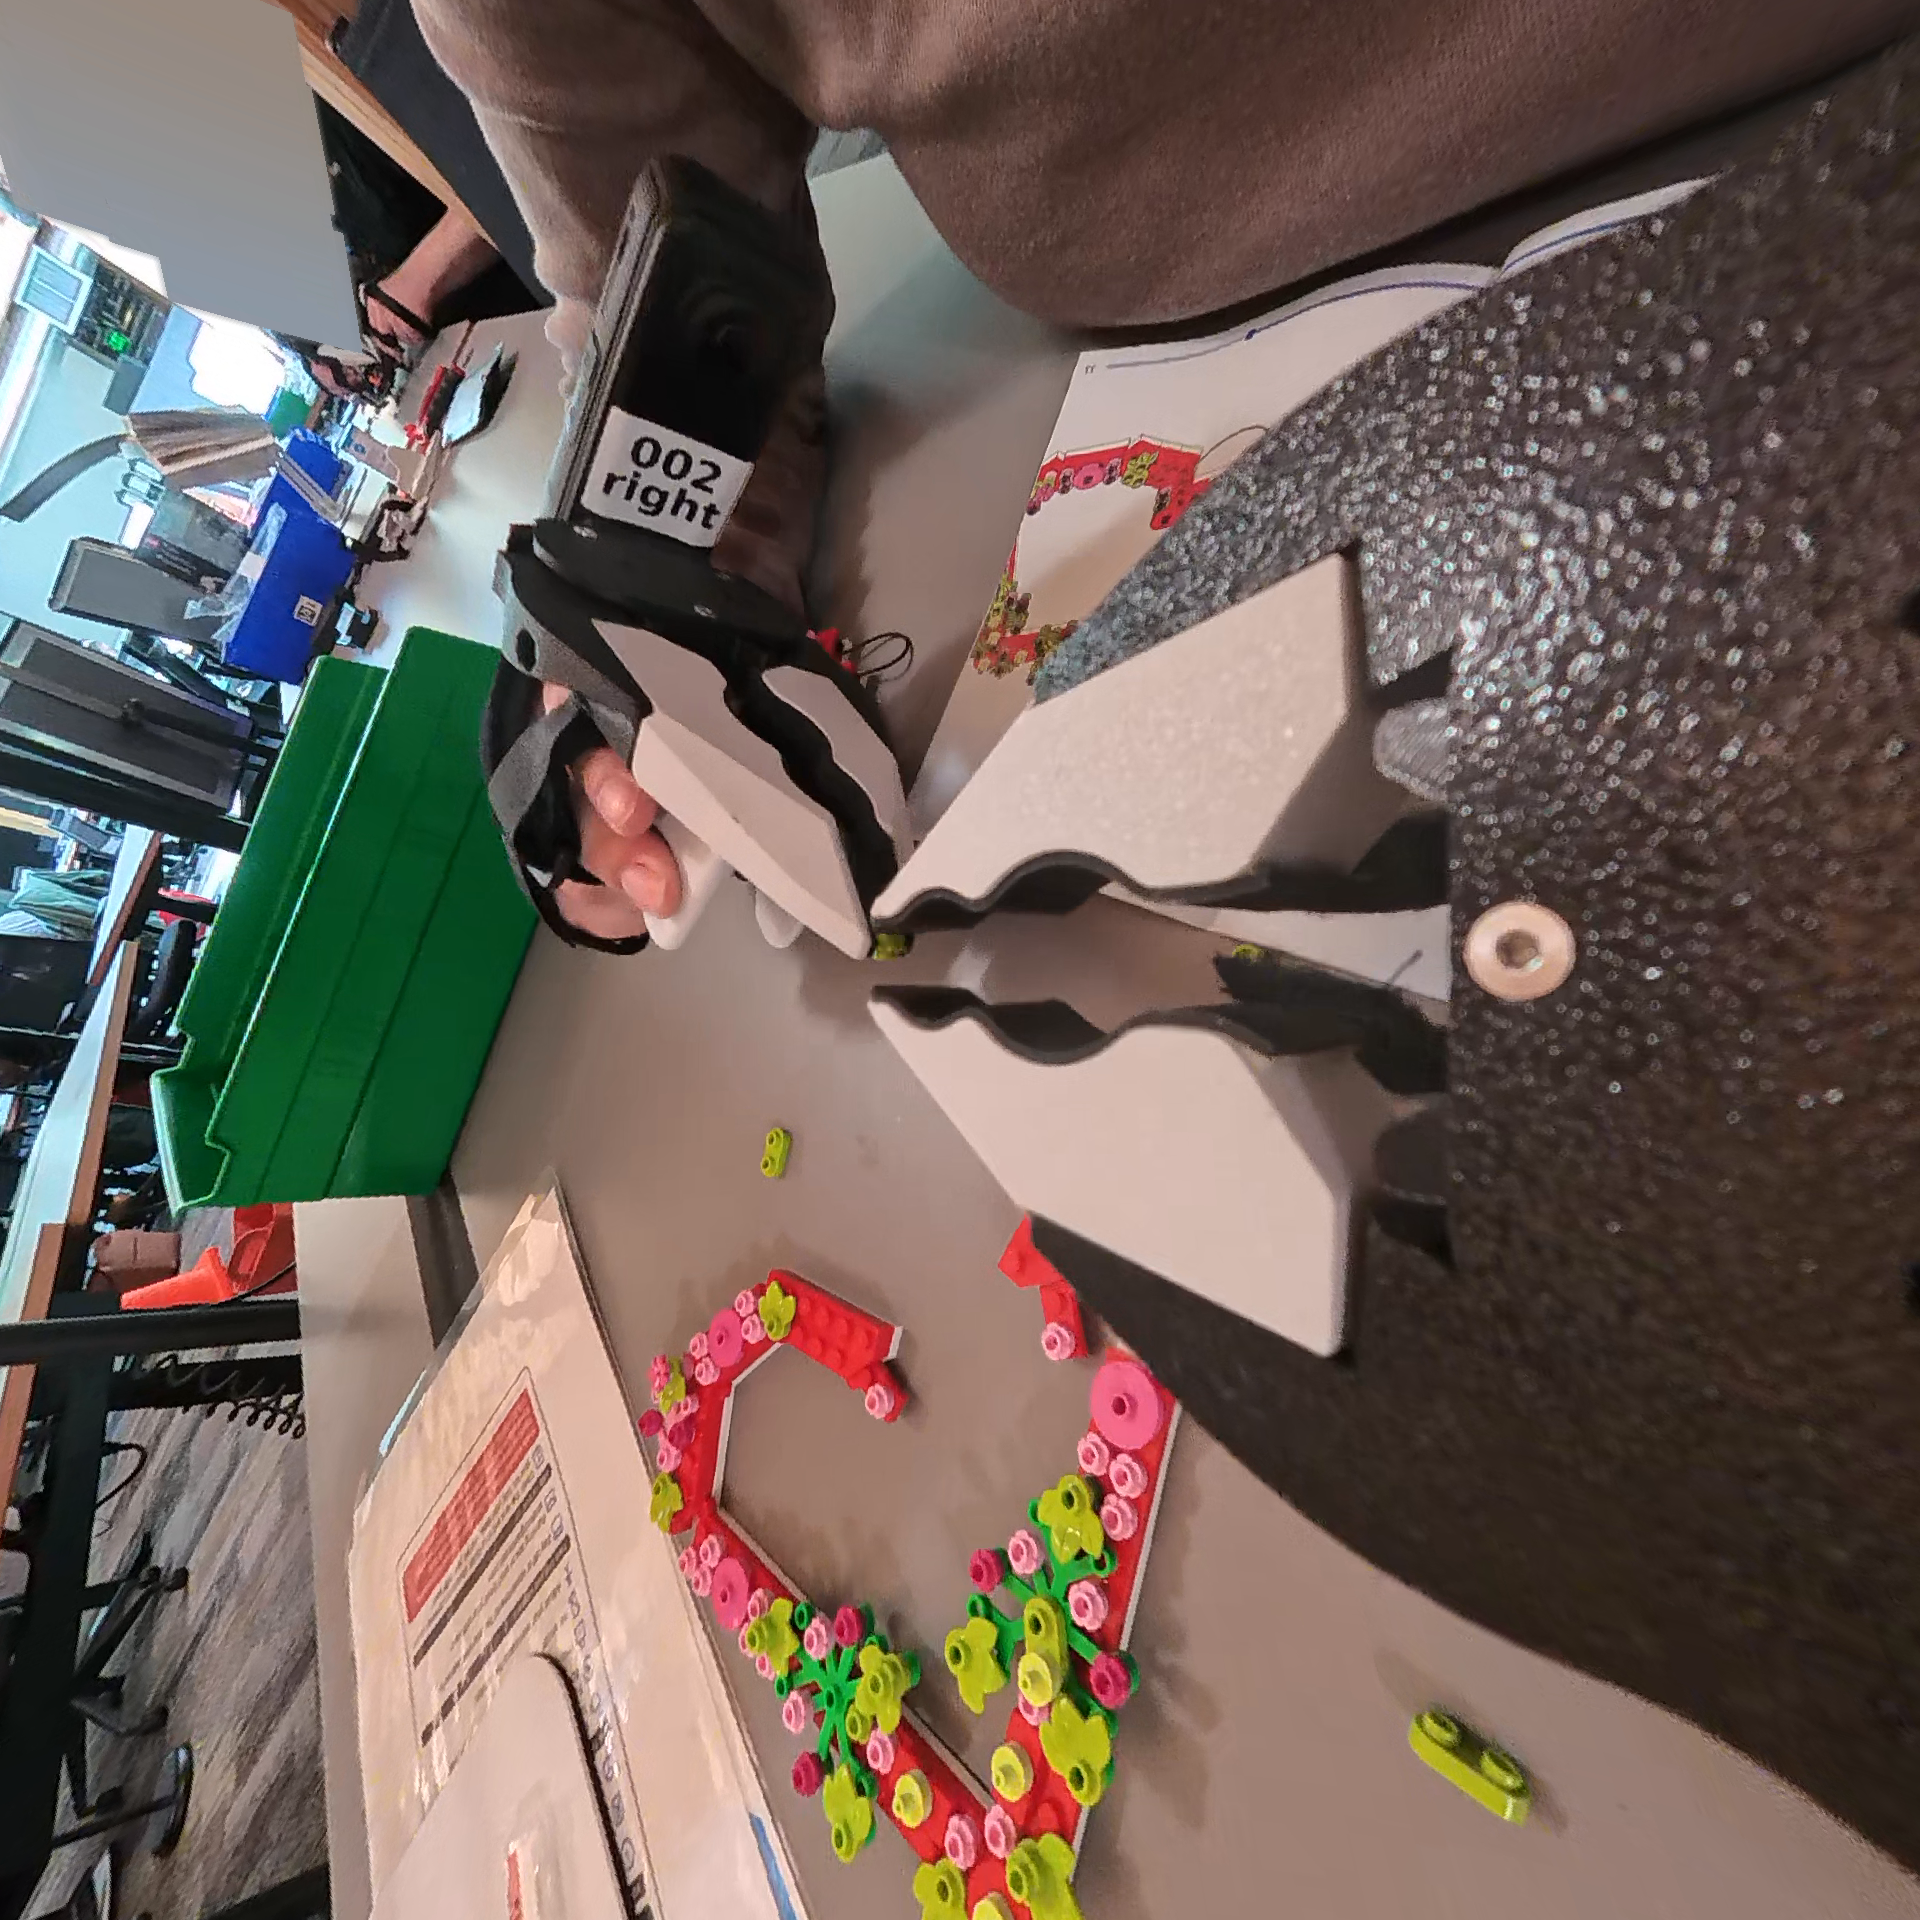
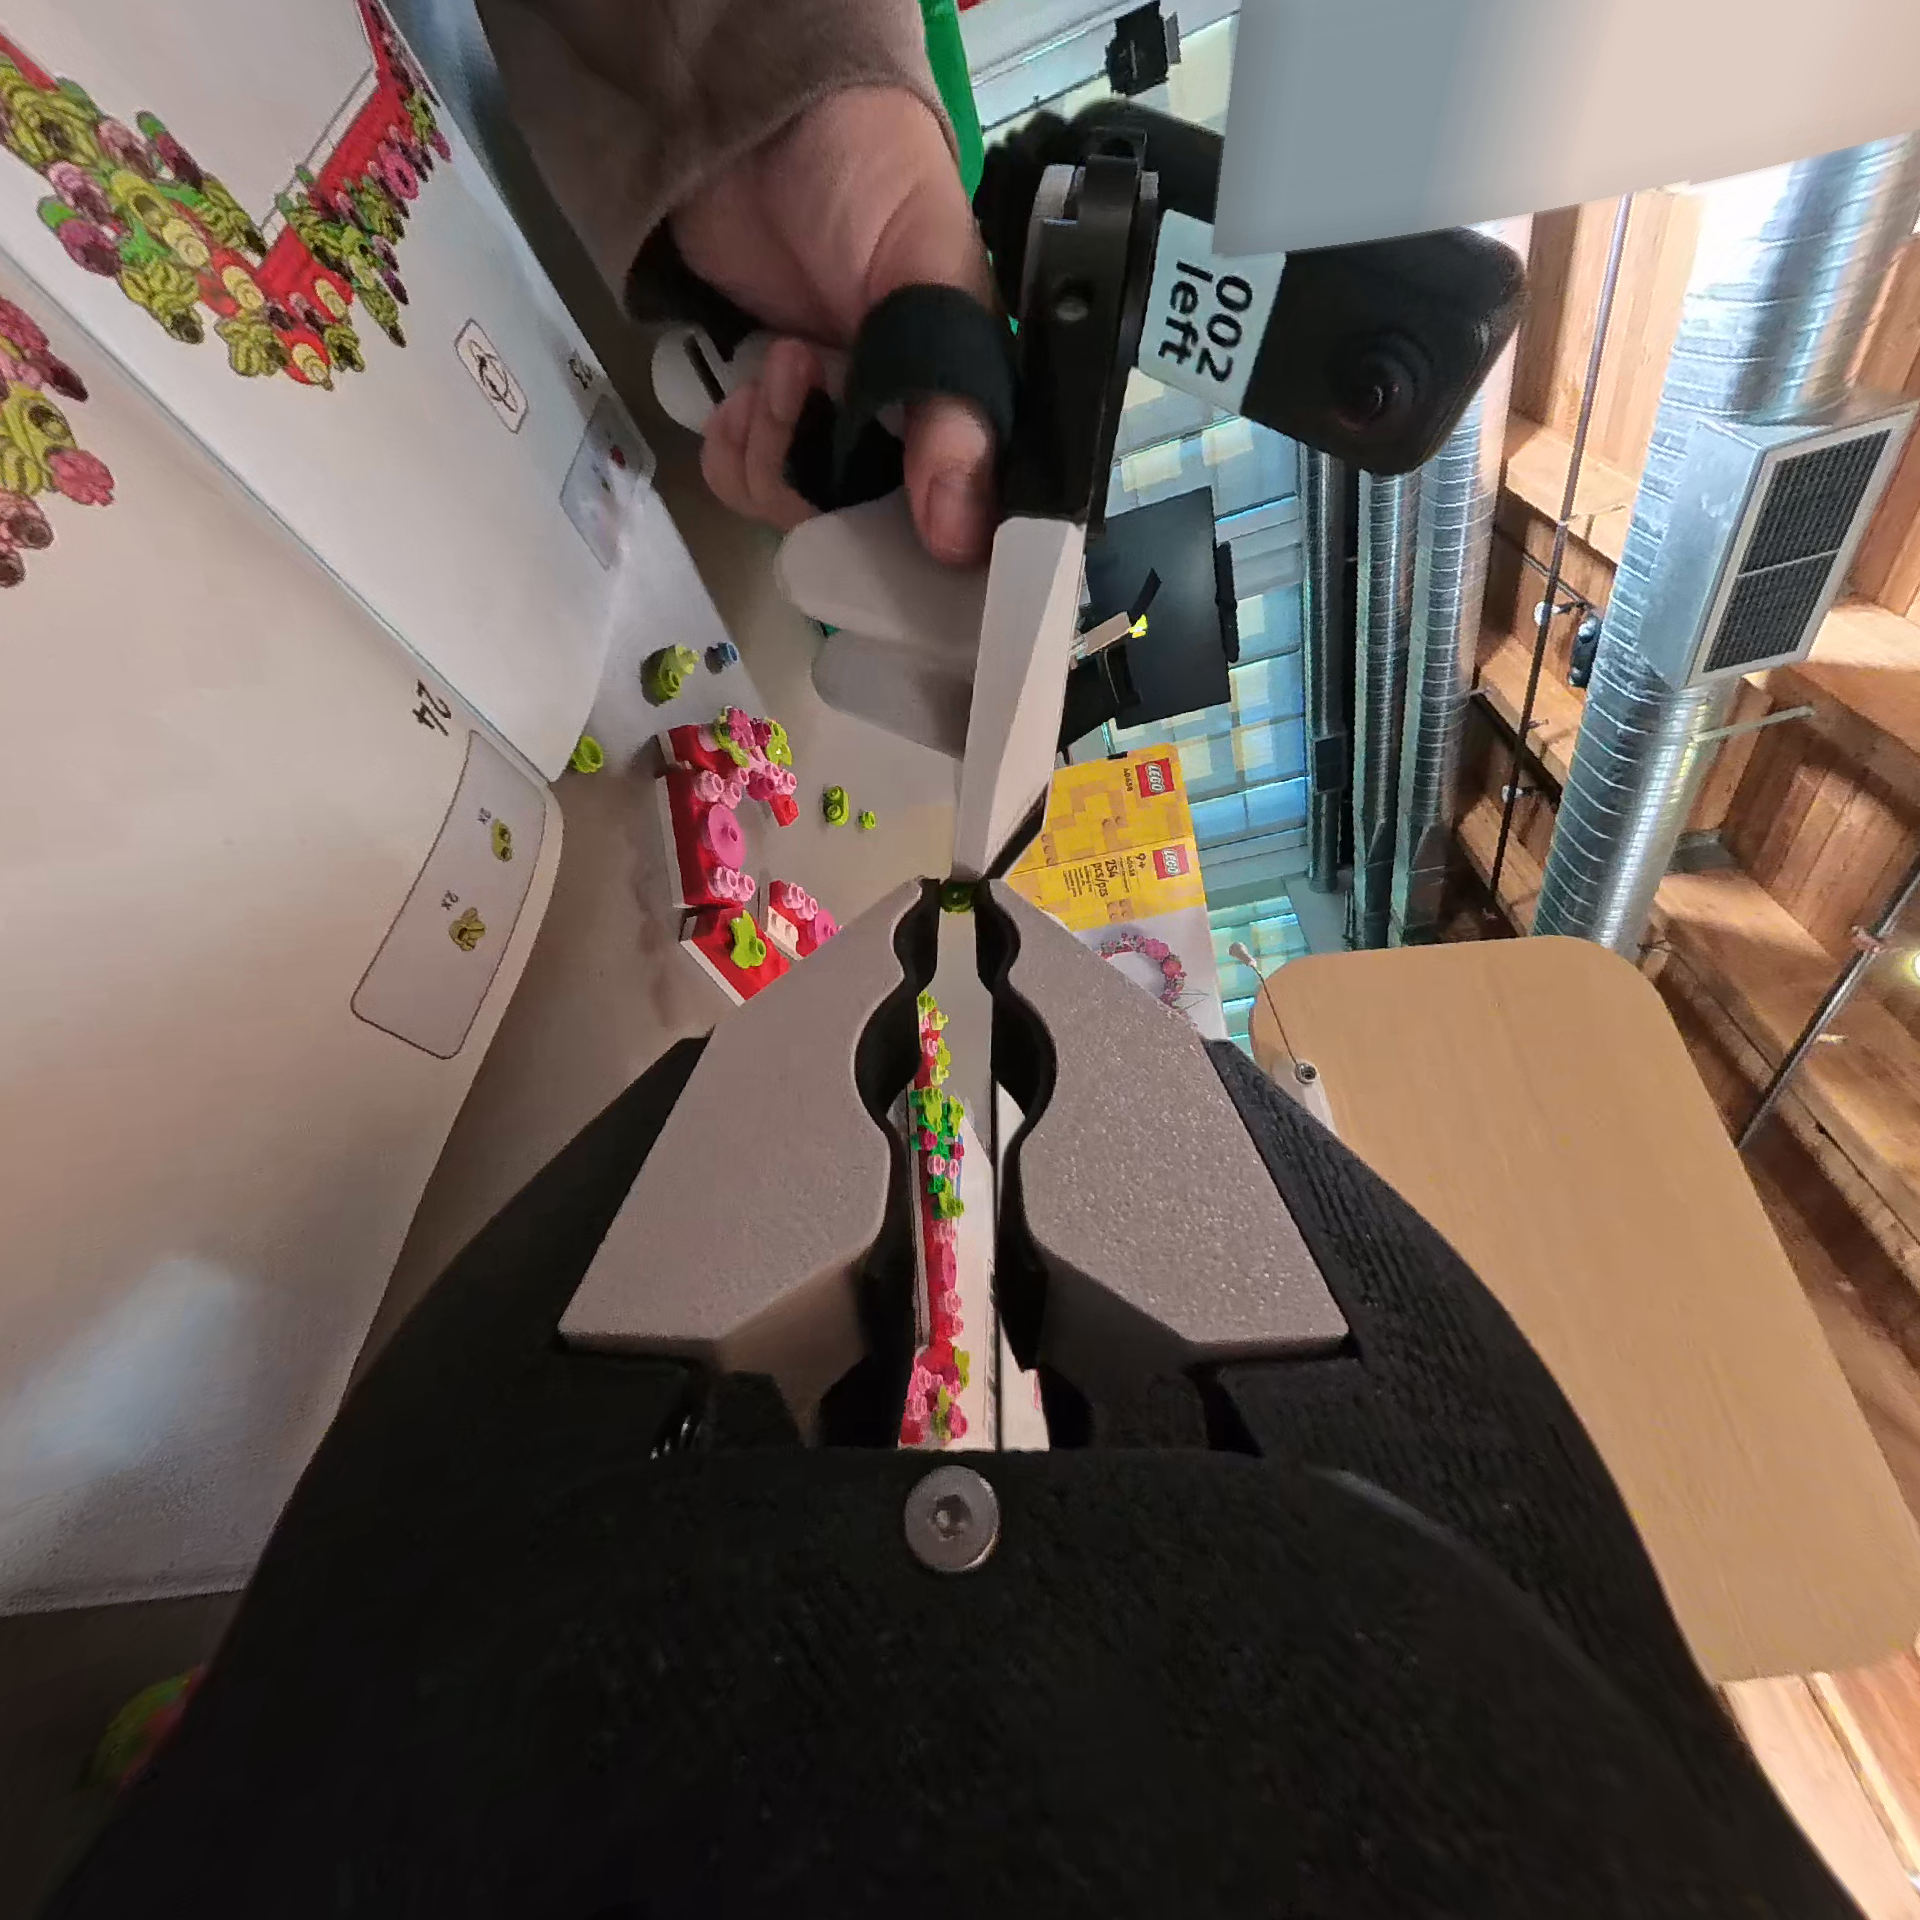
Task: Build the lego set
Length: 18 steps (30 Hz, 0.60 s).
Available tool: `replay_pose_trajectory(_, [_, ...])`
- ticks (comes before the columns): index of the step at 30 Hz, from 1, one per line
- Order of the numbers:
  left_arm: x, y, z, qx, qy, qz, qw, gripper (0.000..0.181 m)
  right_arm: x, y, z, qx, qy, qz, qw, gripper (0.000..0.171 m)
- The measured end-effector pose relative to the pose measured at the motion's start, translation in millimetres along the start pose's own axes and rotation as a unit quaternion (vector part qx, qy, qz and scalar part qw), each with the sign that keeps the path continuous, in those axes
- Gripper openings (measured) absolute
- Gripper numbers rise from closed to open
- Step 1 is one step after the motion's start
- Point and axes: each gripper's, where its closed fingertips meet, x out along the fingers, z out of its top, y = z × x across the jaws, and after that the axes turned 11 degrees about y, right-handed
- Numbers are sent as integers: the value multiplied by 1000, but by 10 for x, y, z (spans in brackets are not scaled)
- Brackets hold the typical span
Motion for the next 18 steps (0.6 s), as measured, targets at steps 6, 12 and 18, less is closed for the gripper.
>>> replay_pose_trajectory(6, [26,-3,-63,27,25,8,999,3,16,54,-11,6,2,19,1000,5])
replay_pose_trajectory(12, [-58,115,48,193,0,138,972,2,-3,-154,-42,262,-47,114,957,18])
replay_pose_trajectory(18, [-164,33,154,427,-27,270,863,0,-39,-194,86,588,-132,364,710,11])
